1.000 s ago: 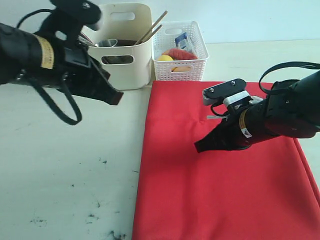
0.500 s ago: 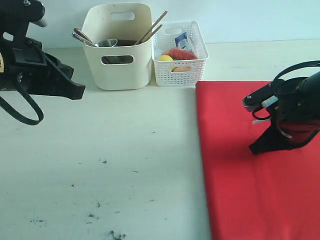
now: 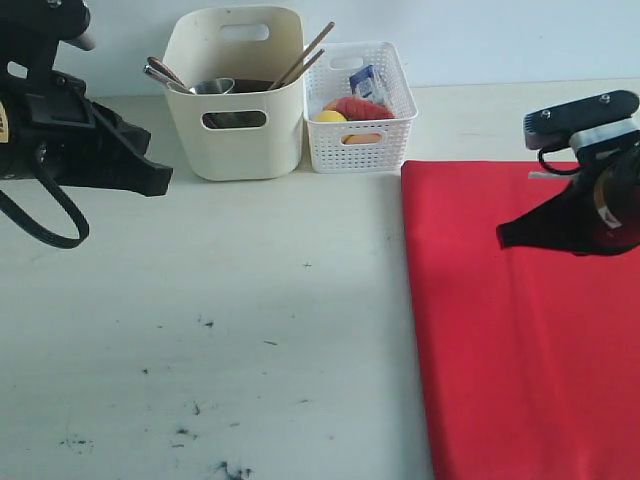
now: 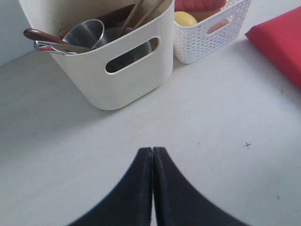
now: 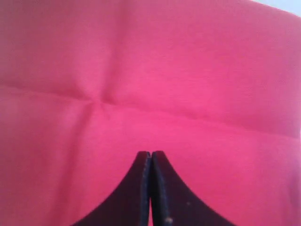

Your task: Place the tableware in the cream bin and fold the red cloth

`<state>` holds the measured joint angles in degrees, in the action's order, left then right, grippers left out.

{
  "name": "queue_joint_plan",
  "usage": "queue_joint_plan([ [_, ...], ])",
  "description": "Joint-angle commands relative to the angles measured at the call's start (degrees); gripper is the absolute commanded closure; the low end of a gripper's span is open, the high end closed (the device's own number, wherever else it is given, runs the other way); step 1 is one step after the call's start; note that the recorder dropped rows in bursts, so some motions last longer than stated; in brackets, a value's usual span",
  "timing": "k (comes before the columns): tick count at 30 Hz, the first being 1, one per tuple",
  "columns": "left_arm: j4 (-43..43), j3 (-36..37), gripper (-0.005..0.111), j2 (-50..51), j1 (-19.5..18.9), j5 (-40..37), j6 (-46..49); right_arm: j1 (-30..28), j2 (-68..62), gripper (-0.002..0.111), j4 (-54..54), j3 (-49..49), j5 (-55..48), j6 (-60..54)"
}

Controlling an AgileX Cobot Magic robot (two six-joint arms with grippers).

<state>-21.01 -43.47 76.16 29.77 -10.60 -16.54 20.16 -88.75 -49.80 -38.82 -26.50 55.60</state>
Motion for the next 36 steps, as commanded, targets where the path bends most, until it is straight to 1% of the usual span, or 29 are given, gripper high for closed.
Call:
queue_joint_plan([
  [1, 0.4, 0.3, 0.104, -0.6, -0.1, 0.6, -0.2, -0.2, -1.6, 0.108, 3.7, 4.8, 12.1, -5.4],
  [6, 0.7, 0.3, 0.104, -0.6, -0.1, 0.2, -0.3, -0.2, -8.4, 0.108, -1.5, 4.7, 10.9, -4.3],
  [13, 0.8, 0.3, 0.104, -0.6, 0.0, -1.0, -0.3, -0.2, -16.9, 0.108, -12.4, -0.2, 6.3, 6.0],
  [16, 0.8, 0.3, 0.104, -0.6, 0.0, -1.0, -0.3, -0.2, -19.0, 0.108, -15.2, -2.9, 4.1, 7.6],
  [22, 0.8, 0.3, 0.104, -0.6, 0.0, -1.0, -0.3, -0.2, -18.7, 0.108, -15.3, -5.2, 3.3, 7.6],
  [28, 0.8, 0.3, 0.104, -0.6, 0.0, -1.2, -0.3, -0.2, -12.9, 0.108, -16.6, -4.6, -9.3, 10.1],
  [32, 1.1, 0.3, 0.104, -0.6, 0.0, -1.8, -0.3, -1.0, -10.9, 0.108, -23.6, -2.4, -6.0, 19.1],
  [34, 1.2, 0.3, 0.104, -0.6, 0.0, -2.3, -0.3, -2.8, -11.5, 0.108, -26.6, -1.7, -4.0, 23.8],
  [36, 1.2, 0.3, 0.104, -0.6, 0.0, -2.6, -0.3, -5.4, -12.8, 0.108, -27.5, -1.6, -2.1, 25.0],
])
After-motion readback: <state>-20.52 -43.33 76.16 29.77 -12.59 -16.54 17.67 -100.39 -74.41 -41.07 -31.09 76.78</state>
